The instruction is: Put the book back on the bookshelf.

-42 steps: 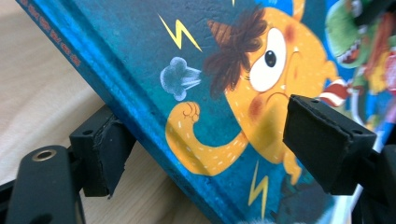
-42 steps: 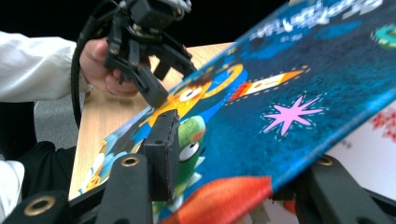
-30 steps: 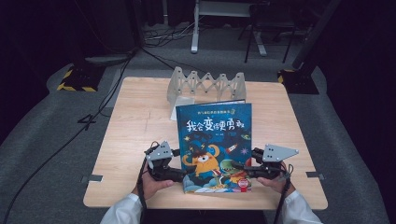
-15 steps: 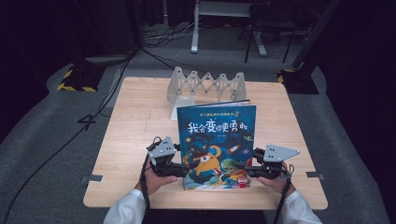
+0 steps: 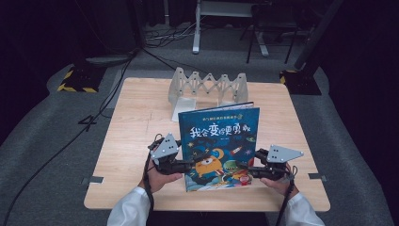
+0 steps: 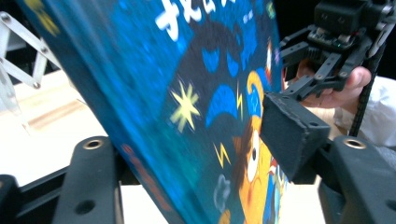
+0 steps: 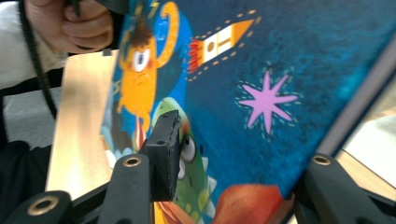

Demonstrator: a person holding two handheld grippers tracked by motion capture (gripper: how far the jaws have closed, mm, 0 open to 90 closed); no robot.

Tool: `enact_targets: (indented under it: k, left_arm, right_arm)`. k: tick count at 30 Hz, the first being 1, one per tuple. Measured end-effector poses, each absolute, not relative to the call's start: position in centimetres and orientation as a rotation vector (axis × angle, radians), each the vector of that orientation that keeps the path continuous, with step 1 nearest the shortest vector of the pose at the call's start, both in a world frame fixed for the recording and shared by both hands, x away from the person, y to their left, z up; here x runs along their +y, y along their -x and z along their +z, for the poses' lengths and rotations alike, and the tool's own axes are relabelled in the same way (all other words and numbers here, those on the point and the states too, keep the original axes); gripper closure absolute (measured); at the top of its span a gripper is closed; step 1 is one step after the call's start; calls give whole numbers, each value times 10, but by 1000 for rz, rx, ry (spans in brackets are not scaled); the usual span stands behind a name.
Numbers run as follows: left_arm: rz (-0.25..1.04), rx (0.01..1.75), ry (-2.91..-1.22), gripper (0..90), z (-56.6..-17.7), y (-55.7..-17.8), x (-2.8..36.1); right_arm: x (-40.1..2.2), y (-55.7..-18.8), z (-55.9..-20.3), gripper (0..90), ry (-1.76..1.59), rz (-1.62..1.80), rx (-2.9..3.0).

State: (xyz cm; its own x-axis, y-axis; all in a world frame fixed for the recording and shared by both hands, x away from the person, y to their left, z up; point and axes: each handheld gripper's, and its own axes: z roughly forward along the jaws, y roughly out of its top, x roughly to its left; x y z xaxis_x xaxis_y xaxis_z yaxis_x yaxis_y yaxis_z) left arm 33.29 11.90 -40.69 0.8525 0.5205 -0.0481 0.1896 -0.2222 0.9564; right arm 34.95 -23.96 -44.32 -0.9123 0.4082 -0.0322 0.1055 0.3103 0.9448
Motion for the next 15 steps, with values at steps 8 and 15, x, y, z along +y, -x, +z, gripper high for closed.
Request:
enact_targets:
  k: [8, 15]
  left_arm:
    - [375, 482, -1782, 585, -394, -331, 116]
    - [404, 436, -1799, 636, -385, -328, 109]
  right_arm:
    - [-243, -351, -441, 545, -496, 1610, 2292]
    - [-246, -353, -441, 524, -542, 1574, 2263]
